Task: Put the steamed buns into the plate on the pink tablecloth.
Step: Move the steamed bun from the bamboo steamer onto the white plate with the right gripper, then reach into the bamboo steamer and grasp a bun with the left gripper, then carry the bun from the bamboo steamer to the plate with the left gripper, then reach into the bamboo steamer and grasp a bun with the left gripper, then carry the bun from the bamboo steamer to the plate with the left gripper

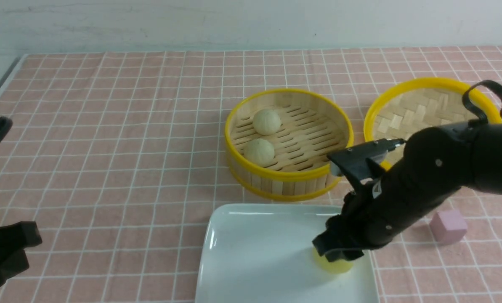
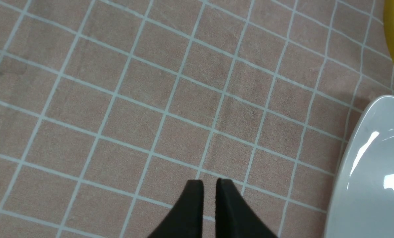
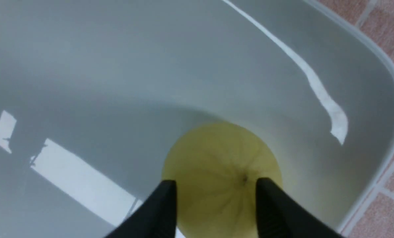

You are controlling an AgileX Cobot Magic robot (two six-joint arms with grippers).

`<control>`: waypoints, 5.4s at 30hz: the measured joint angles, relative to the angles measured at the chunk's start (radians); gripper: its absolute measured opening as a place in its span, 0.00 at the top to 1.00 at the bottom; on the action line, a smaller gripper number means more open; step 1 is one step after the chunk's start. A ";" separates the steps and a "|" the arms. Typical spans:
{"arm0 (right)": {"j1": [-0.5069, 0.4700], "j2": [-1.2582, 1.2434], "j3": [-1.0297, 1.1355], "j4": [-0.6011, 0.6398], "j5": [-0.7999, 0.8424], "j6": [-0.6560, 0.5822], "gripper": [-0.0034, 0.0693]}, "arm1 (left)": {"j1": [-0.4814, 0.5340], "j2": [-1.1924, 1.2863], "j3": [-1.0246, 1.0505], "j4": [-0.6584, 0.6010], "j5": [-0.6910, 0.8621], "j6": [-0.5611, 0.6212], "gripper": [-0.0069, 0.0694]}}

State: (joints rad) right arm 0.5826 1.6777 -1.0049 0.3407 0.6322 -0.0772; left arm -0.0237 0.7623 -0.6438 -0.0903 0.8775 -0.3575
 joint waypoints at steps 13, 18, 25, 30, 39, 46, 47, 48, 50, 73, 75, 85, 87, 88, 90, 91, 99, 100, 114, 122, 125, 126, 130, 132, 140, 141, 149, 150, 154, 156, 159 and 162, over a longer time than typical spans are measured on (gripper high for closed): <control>0.000 -0.429 -0.133 -0.208 0.424 0.010 0.62 | 0.000 0.081 -0.028 -0.085 0.023 0.098 0.85; 0.000 -0.678 -0.002 -0.254 0.498 0.025 0.96 | 0.000 0.274 -0.096 -0.258 0.141 0.329 0.91; 0.000 -1.020 0.267 -0.316 0.421 0.025 0.97 | -0.055 0.519 -0.226 -0.624 0.093 0.570 0.91; 0.000 -1.158 0.379 -0.355 0.360 0.025 0.97 | -0.251 0.659 -0.379 -0.600 -0.028 0.504 0.91; 0.000 -1.166 0.408 -0.357 0.327 0.025 0.97 | -0.502 0.988 -0.776 -0.243 -0.030 0.080 0.64; 0.000 -1.166 0.408 -0.357 0.307 0.025 0.96 | -0.563 1.195 -1.073 0.059 -0.017 -0.034 0.42; 0.000 -1.166 0.408 -0.357 0.298 0.025 0.96 | -0.567 1.223 -1.113 0.082 -0.017 -0.036 0.42; 0.000 -1.166 0.408 -0.357 0.291 0.025 0.96 | -0.569 1.257 -1.141 0.099 -0.017 -0.037 0.42; 0.000 -1.166 0.408 -0.357 0.282 0.025 0.96 | -0.570 1.296 -1.175 0.113 -0.017 -0.037 0.42; 0.000 -1.166 0.468 -0.356 0.258 0.025 0.94 | -0.579 1.080 -1.283 0.183 0.337 -0.033 0.87; 0.000 -1.166 0.468 -0.353 0.258 0.025 0.93 | -0.582 1.030 -1.192 0.137 0.353 -0.033 0.87; 0.000 -1.166 0.468 -0.341 0.255 0.025 0.92 | -0.715 1.068 -0.726 0.090 0.106 -0.186 0.83; 0.000 -1.166 0.468 -0.341 0.255 0.025 0.92 | -0.722 1.074 -0.710 0.098 0.078 -0.203 0.80; 0.000 -1.166 0.468 -0.341 0.255 0.025 0.91 | -0.728 1.082 -0.697 0.110 0.042 -0.228 0.74; 0.000 -1.166 0.468 -0.341 0.255 0.025 0.91 | -0.728 1.087 -0.696 0.114 0.026 -0.244 0.67; 0.000 -1.166 0.468 -0.341 0.255 0.025 0.91 | -0.728 1.088 -0.696 0.116 0.020 -0.248 0.62; 0.000 -1.166 0.468 -0.334 0.255 0.025 0.89 | -0.725 1.087 -0.800 0.213 0.032 -0.268 0.32; 0.000 -1.166 0.468 -0.334 0.254 0.025 0.89 | -0.718 1.089 -0.837 0.219 0.041 -0.272 0.32; 0.000 -1.166 0.468 -0.330 0.237 0.025 0.87 | -0.536 1.413 -1.449 0.164 0.094 -0.190 0.78; 0.000 -1.166 0.468 -0.330 0.217 0.025 0.85 | -0.540 1.577 -1.565 0.271 0.026 -0.182 0.41; 0.000 -1.166 0.468 -0.330 0.214 0.025 0.85 | -0.539 1.622 -1.565 0.284 0.000 -0.183 0.39; 0.000 -1.166 0.468 -0.330 0.214 0.025 0.85 | -0.539 1.635 -1.565 0.284 -0.012 -0.183 0.43; 0.000 -1.166 0.468 -0.330 0.214 0.025 0.84 | -0.539 1.658 -1.572 0.260 -0.015 -0.183 0.68; 0.000 -1.166 0.468 -0.330 0.214 0.025 0.84 | -0.539 1.647 -1.583 0.251 0.016 -0.182 0.81; 0.000 -1.166 0.468 -0.329 0.214 0.025 0.84 | -0.540 1.479 -1.713 0.212 0.279 -0.115 0.87; 0.000 -1.166 0.468 -0.329 0.214 0.025 0.83 | -0.540 1.397 -1.747 0.210 0.330 -0.091 0.87; 0.000 -1.166 0.468 -0.327 0.213 0.025 0.82 | -0.543 1.087 -1.566 -0.003 0.364 0.060 0.87; 0.000 -1.166 0.468 -0.327 0.213 0.025 0.82 | -0.544 1.080 -1.551 -0.021 0.364 0.067 0.87; 0.000 -1.166 0.468 -0.327 0.213 0.025 0.82 | -0.611 0.961 -1.148 -0.101 0.363 0.114 0.87; 0.000 -1.166 0.468 -0.327 0.213 0.025 0.82 | -0.658 0.934 -0.978 -0.107 0.362 0.115 0.87; 0.000 -1.166 0.468 -0.327 0.213 0.025 0.81 | -0.741 0.912 -0.748 -0.116 0.296 0.085 0.87; 0.000 -1.166 0.468 -0.327 0.213 0.025 0.80 | -0.822 0.904 -0.560 -0.126 0.156 0.028 0.87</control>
State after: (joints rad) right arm 0.5826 0.5114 -0.5368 0.0140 0.8455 -0.0517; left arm -0.8453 1.6661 -1.2040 -0.2160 1.0331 -0.3290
